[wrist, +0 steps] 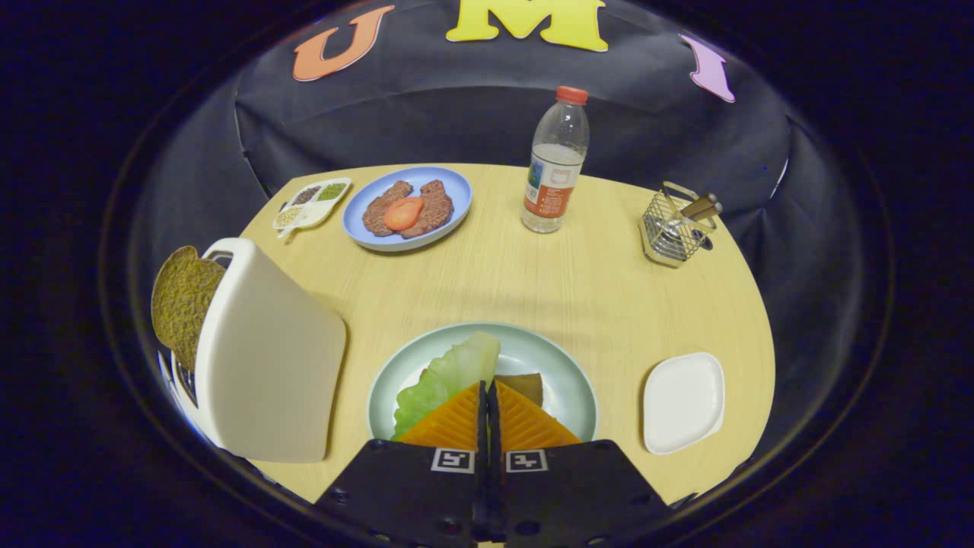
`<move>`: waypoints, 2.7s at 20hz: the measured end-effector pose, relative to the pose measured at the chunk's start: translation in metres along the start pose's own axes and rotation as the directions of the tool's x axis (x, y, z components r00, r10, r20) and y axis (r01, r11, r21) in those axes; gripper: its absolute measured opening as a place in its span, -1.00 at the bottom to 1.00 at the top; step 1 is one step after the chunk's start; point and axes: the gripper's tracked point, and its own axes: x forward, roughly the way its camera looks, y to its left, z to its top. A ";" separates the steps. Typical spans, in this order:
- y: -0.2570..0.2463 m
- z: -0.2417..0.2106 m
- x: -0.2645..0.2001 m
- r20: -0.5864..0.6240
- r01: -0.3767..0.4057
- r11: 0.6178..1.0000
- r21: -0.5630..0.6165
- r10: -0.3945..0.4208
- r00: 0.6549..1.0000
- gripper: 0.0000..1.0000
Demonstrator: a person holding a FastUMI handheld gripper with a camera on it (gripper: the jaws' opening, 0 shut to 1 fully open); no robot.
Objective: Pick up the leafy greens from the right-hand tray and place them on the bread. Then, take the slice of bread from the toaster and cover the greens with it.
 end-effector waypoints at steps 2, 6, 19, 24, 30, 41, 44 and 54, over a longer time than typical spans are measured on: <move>0.000 -0.001 0.006 -0.007 -0.002 1.000 -0.002 0.002 1.000 -0.94; -0.002 0.004 0.005 0.024 -0.001 1.000 0.023 0.001 1.000 -0.85; 0.014 0.017 -0.119 0.254 -0.081 0.996 0.030 0.071 0.965 0.39; 0.052 0.031 -0.158 0.369 -0.103 0.992 -0.074 0.123 0.921 0.92; 0.120 0.028 -0.160 0.365 -0.164 0.968 -0.190 0.224 0.904 0.94; 0.208 0.049 -0.124 0.312 -0.065 0.991 -0.115 0.098 0.945 0.94; 0.214 0.050 -0.113 0.294 0.002 0.996 -0.091 0.025 0.956 0.86; 0.214 0.040 -0.084 0.185 0.114 0.991 -0.069 -0.100 0.978 -0.06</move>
